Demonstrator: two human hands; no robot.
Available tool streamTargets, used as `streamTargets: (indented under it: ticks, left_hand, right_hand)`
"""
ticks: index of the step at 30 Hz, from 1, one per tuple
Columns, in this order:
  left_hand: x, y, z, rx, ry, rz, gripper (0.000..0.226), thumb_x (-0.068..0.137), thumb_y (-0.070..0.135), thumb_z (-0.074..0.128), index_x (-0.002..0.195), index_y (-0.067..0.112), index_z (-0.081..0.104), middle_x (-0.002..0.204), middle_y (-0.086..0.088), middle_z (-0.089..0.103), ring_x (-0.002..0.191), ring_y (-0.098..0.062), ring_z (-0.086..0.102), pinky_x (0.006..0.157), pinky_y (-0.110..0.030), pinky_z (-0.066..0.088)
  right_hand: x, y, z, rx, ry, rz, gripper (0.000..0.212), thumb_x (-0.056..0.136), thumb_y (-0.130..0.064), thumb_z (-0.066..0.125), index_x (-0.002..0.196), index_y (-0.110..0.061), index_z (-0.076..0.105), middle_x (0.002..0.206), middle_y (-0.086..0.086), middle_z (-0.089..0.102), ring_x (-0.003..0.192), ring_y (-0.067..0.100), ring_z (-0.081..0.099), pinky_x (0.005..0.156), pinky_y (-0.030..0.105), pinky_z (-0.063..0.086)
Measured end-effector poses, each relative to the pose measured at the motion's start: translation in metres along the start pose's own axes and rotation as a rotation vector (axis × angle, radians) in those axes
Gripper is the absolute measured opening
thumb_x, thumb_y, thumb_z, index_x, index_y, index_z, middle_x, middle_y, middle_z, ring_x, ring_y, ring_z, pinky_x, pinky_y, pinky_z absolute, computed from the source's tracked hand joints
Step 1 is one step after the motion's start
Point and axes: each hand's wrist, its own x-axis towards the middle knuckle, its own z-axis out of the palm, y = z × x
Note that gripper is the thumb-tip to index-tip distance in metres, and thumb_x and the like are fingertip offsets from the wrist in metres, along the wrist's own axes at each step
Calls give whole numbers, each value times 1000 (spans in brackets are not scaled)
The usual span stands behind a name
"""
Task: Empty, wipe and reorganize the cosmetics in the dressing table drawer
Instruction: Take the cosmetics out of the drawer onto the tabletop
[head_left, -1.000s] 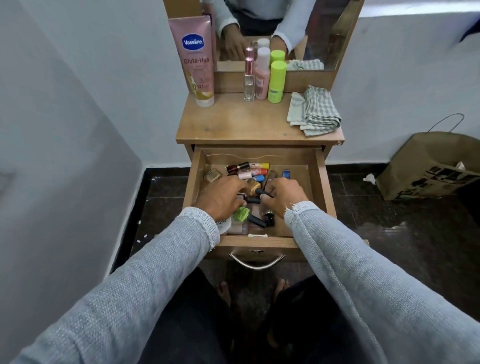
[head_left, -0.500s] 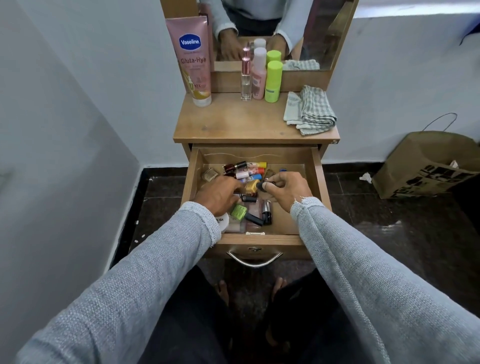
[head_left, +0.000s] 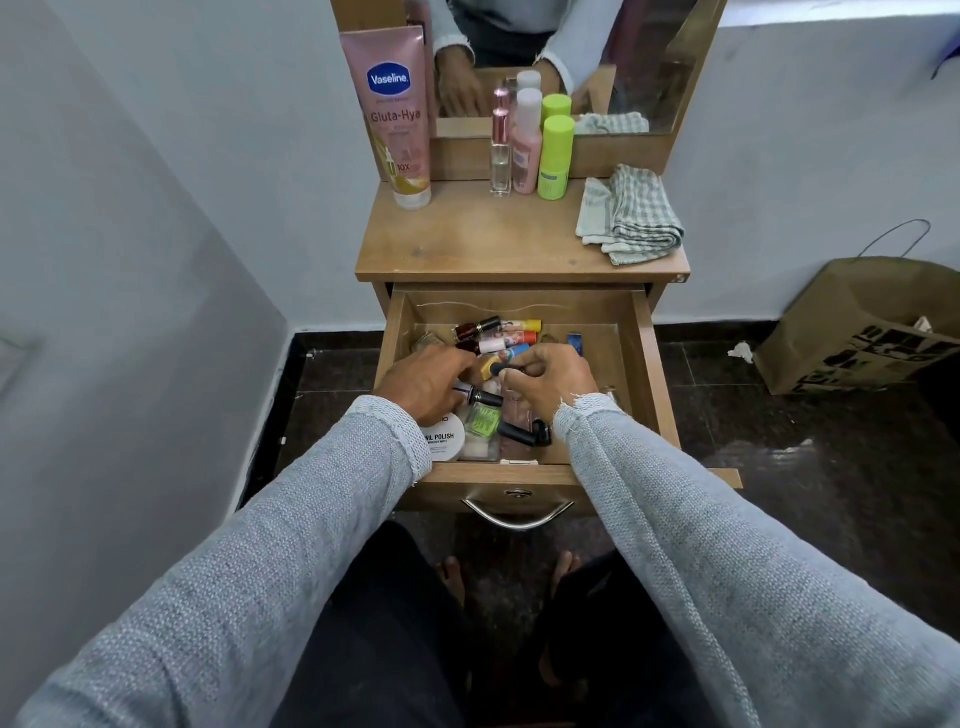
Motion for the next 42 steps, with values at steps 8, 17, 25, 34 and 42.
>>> streamTargets:
  ticks: [8, 17, 25, 34, 42]
  left_hand:
    - [-2, 5, 0, -58, 75, -12, 14, 86, 27, 71, 96, 28, 61, 120, 2, 53, 107, -18, 55, 89, -40, 52]
    - [7, 10, 1, 7, -2, 41, 48, 87, 14, 68, 131, 26, 53, 136, 1, 48, 125, -22, 47, 99, -47, 47]
    - [9, 4, -6, -73, 160, 130, 39, 88, 21, 68, 126, 22, 59, 119, 0, 61, 110, -19, 57, 93, -40, 49]
    - [22, -2, -52, -569, 533, 92, 39, 82, 22, 76, 119, 16, 65, 107, 7, 67, 96, -8, 61, 84, -15, 46]
    - [77, -1, -92, -720, 631, 44, 33, 81, 18, 77, 112, 12, 67, 109, 8, 65, 101, -10, 63, 89, -22, 53]
  right_hand:
    - [-1, 3, -4, -24, -20, 2, 8, 82, -25, 75, 88, -22, 71, 77, -5, 70, 68, 10, 63, 58, 22, 49]
    - [-3, 0, 3, -145, -132, -66, 18, 84, -23, 73, 101, -18, 72, 86, -7, 69, 79, 8, 64, 77, 27, 55]
    - [6, -7, -9, 72, -42, -254, 15, 83, -16, 73, 98, -18, 72, 86, -5, 73, 78, 7, 69, 72, 23, 57]
    - [8, -19, -18, -114, -149, -225, 32, 86, -29, 69, 115, -21, 61, 98, -8, 66, 87, 6, 63, 78, 23, 55]
    - [10, -14, 4, -563, -362, -232, 31, 87, -19, 69, 117, -18, 64, 118, 2, 64, 105, 20, 61, 96, 36, 50]
